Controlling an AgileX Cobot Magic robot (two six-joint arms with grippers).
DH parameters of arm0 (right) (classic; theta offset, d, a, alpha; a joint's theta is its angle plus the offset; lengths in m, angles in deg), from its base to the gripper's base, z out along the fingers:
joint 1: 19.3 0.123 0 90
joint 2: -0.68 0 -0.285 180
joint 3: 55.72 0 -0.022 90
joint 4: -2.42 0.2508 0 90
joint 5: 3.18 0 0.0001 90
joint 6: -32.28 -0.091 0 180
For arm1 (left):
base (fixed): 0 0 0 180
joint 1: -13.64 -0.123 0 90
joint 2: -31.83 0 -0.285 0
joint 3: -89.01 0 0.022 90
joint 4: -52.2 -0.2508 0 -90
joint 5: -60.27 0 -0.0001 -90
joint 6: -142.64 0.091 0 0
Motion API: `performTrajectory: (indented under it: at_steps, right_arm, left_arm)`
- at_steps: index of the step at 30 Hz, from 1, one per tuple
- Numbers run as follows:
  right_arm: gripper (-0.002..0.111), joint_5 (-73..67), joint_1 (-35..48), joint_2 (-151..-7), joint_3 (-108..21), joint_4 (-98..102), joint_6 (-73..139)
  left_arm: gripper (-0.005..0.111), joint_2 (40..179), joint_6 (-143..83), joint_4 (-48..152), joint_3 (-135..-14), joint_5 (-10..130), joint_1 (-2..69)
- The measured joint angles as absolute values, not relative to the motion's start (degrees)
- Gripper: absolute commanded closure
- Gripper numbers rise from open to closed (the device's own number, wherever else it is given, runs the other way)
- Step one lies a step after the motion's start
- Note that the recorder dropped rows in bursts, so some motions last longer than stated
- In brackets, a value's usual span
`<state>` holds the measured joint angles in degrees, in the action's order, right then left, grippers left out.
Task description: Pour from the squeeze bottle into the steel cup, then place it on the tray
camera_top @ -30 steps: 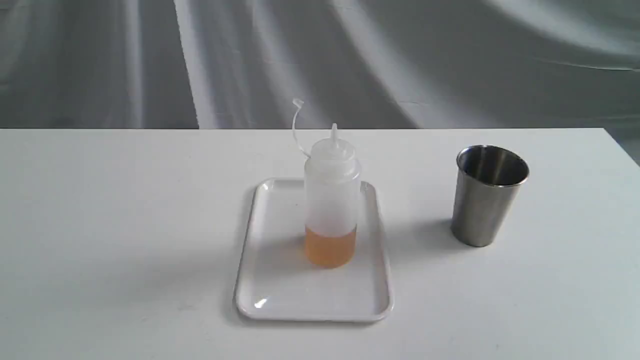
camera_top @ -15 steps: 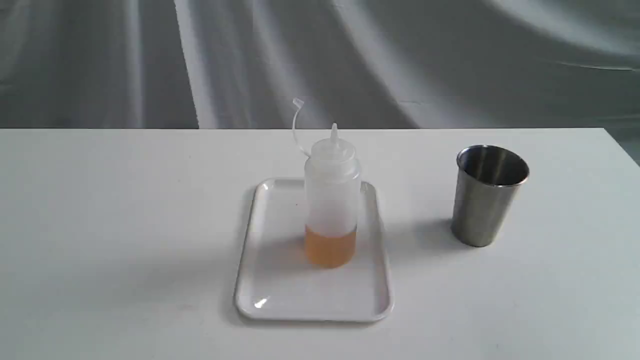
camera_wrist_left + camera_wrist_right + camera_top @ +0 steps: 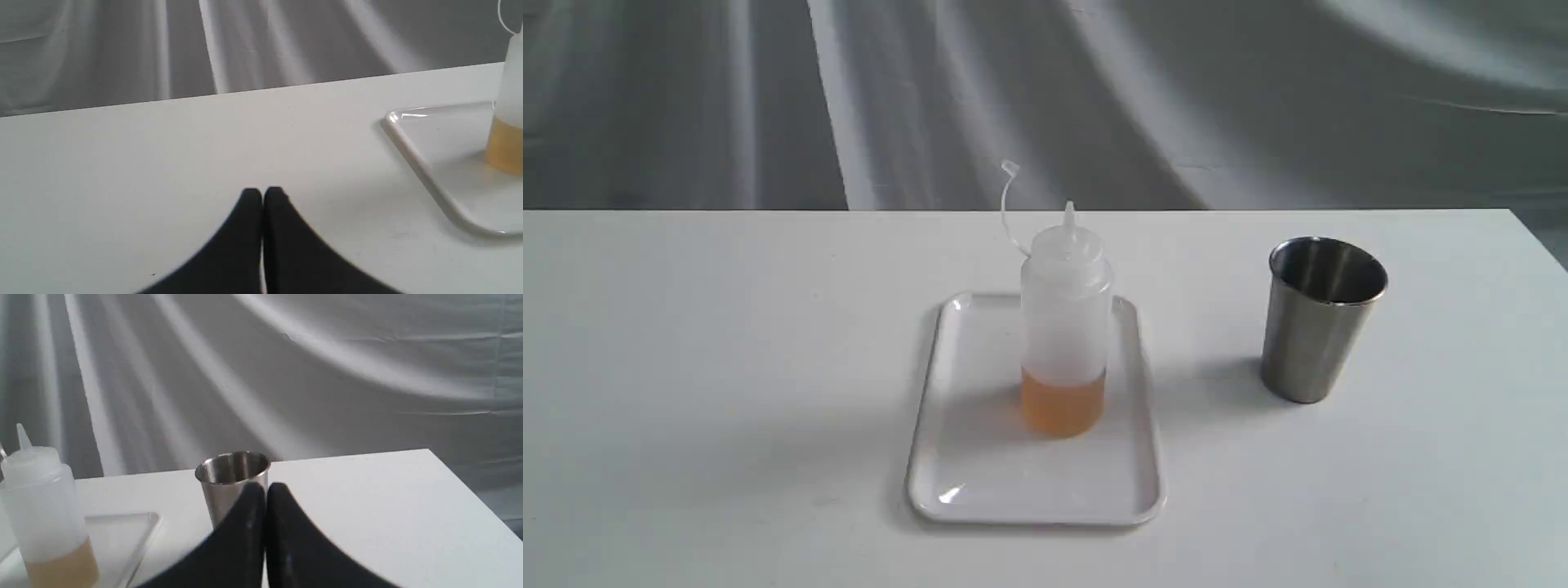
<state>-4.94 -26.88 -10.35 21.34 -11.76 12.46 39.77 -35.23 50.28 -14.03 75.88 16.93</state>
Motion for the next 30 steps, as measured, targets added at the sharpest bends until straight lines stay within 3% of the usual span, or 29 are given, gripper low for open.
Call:
performTrajectory:
  at_steps: [10, 30]
  right_arm:
    - [0.108, -14.11, -26.88, -10.35, 21.34, -12.07, 12.46]
    - [0.108, -14.71, -26.88, -10.35, 21.34, -12.21, 12.46]
  left_arm:
    - [0.107, 39.77, -35.23, 50.28, -14.03, 75.88, 16.93]
    - [0.107, 39.77, -35.23, 50.28, -14.03, 75.88, 16.93]
